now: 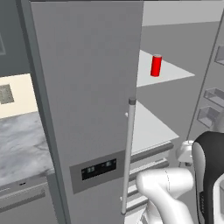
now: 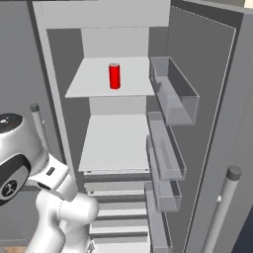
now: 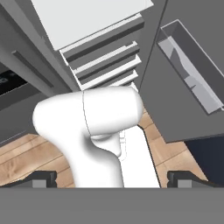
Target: Open the fridge, grab two sodas, and place both sodas inside the bowl with ice on the dining counter.
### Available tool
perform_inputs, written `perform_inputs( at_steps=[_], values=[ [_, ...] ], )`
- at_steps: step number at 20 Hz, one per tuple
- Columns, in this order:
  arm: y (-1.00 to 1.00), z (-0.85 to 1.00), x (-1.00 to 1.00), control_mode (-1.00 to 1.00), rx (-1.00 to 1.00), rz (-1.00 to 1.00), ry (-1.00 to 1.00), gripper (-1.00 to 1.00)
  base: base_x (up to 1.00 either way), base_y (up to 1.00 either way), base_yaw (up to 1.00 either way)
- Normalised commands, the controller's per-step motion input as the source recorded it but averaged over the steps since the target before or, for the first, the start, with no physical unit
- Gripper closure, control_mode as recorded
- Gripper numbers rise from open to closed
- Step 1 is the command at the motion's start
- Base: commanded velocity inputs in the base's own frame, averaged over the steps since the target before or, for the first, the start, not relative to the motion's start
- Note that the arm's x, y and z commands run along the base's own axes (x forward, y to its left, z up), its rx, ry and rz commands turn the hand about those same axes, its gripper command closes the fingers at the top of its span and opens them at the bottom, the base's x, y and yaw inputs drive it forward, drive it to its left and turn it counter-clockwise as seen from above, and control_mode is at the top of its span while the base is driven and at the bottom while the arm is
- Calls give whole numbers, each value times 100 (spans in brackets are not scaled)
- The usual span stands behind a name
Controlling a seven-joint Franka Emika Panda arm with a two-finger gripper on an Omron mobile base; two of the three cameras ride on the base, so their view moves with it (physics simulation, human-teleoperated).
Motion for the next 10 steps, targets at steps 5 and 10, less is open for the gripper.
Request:
perform_inputs(
  at_steps=[5, 10],
  values=[
    [0, 0, 0, 100, 0, 0, 0, -100, 53, -22, 0],
    [0, 0, 0, 100, 0, 0, 0, -100, 52, -13, 0]
  ],
)
